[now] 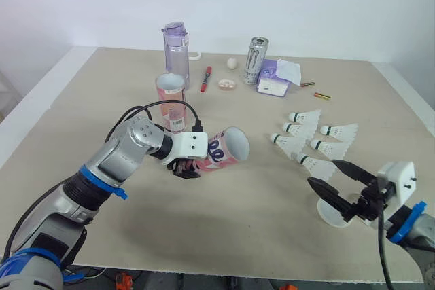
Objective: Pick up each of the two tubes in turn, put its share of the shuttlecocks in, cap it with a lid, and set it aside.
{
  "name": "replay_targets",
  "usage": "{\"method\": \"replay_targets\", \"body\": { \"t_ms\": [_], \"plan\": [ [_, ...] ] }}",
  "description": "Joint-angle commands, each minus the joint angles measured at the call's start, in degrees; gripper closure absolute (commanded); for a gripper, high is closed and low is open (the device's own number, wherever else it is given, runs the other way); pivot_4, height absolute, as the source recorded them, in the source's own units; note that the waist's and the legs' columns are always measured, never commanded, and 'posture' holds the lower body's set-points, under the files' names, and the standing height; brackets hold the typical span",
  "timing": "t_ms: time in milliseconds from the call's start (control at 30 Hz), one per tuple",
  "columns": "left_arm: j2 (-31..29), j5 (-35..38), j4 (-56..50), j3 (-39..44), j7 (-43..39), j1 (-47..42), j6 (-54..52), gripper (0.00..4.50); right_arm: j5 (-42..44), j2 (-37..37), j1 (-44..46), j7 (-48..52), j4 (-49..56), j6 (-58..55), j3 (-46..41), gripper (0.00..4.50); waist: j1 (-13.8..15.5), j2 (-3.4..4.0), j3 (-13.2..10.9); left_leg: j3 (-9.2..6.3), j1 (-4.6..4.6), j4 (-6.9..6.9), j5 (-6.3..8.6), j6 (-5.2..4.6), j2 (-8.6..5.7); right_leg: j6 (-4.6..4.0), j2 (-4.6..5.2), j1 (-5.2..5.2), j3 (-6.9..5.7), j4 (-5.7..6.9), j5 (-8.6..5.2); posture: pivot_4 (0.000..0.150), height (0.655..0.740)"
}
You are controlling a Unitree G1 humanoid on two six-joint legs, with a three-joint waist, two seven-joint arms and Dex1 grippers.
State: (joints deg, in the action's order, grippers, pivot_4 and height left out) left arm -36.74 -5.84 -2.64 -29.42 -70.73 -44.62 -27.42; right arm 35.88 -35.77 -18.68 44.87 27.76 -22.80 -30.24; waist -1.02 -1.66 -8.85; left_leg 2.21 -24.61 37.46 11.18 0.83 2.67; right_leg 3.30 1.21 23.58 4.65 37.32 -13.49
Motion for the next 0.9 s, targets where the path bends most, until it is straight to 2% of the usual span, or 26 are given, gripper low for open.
{"method": "replay_targets", "body": {
  "t_ms": [33,333,533,900],
  "plan": [
    [0.5,-0.8,0.7,-0.2,-0.2,-1.1,0.6,1.03,1.6,0.4,0.4,-1.6,-1.2,-1.0,-1.6,0.00,-0.1,0.00,0.0,0.00,0.00,0.00,0.00,0.00,0.00,0.00,0.00,0.00,0.00,0.00,0.00,0.150,0.7400],
    [0.6,-0.6,-0.2,0.1,-0.2,-0.8,-0.1,1.03,0.9,2.9,1.4,-7.1,-3.1,-3.3,-0.2,0.00,-0.1,0.03,0.0,-0.02,0.01,0.00,-0.02,-0.03,-0.02,-0.02,0.03,-0.03,-0.01,0.00,0.01,0.150,0.7400],
    [0.6,-0.8,0.2,0.2,0.1,-0.6,0.0,1.03,0.6,4.4,1.5,-10.5,-0.8,-5.3,2.6,0.00,-0.1,0.06,0.0,-0.02,0.01,-0.01,-0.02,-0.03,-0.02,-0.01,0.04,-0.03,-0.02,-0.01,0.00,0.150,0.7400],
    [0.7,-1.1,0.4,0.1,0.6,-0.4,0.1,1.03,-1.9,5.5,7.1,-15.0,-4.0,-6.4,6.8,0.00,-0.1,0.08,0.0,-0.03,0.00,-0.01,-0.02,-0.03,-0.04,-0.01,0.07,-0.03,-0.03,-0.03,0.00,0.150,0.7400]
  ]
}}
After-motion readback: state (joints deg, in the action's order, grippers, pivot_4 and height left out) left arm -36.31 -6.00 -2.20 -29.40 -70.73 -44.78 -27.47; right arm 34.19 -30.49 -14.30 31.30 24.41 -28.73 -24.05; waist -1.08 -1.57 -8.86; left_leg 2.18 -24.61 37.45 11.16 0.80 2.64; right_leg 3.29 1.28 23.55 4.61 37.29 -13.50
